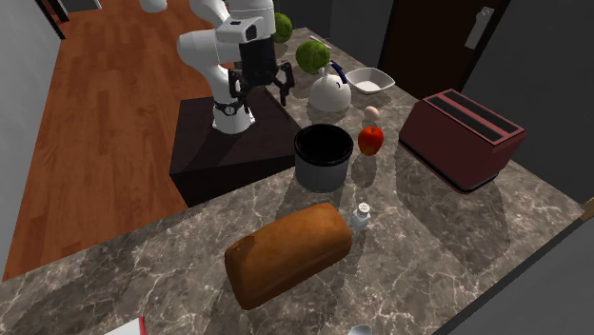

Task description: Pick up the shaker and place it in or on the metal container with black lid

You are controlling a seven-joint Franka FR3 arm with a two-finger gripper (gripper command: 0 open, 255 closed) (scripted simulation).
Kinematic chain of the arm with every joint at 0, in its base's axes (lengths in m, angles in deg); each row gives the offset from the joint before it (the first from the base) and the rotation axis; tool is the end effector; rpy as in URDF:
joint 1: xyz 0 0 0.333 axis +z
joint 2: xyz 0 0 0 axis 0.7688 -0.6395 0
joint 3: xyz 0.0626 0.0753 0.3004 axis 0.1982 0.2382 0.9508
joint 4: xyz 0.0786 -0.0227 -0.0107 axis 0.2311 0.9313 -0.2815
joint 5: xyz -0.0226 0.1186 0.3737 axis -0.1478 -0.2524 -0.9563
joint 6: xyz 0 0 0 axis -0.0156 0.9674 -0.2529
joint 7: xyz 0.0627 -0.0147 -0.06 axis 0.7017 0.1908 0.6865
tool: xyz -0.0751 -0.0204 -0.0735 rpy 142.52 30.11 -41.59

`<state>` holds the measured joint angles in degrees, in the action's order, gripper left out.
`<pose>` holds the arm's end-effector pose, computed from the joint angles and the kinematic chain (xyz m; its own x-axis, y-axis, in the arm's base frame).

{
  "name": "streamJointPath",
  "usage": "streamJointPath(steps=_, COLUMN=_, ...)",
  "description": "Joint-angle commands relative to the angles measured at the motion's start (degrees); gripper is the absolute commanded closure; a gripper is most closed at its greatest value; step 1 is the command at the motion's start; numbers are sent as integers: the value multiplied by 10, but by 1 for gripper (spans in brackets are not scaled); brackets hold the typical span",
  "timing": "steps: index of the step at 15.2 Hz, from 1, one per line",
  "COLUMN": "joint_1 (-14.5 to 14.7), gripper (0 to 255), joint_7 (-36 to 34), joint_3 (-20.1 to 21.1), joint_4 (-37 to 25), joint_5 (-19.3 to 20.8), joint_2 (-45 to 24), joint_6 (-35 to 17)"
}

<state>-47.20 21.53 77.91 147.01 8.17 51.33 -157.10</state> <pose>0.3749 0.1156 0.4884 0.9778 0.1200 0.1718 0.1209 -0.9927 0.0051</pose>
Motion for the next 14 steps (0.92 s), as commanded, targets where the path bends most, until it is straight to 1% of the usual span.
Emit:
streamJointPath(steps=1, joint_1=3, gripper=0, joint_7=-18, joint_3=20, joint_4=7, joint_5=-3, joint_2=-35, joint_6=-52)
streamJointPath(steps=5, joint_1=1, gripper=0, joint_7=-54, joint_3=55, joint_4=4, joint_5=4, joint_2=-109, joint_6=-138)
streamJointPath(steps=8, joint_1=-5, gripper=0, joint_7=-89, joint_3=83, joint_4=-7, joint_5=25, joint_2=-171, joint_6=-199)
streamJointPath(steps=11, joint_1=-16, gripper=0, joint_7=-136, joint_3=111, joint_4=-27, joint_5=64, joint_2=-238, joint_6=-254)
streamJointPath(steps=14, joint_1=-26, gripper=0, joint_7=-200, joint_3=133, joint_4=-56, joint_5=131, joint_2=-310, joint_6=-300)
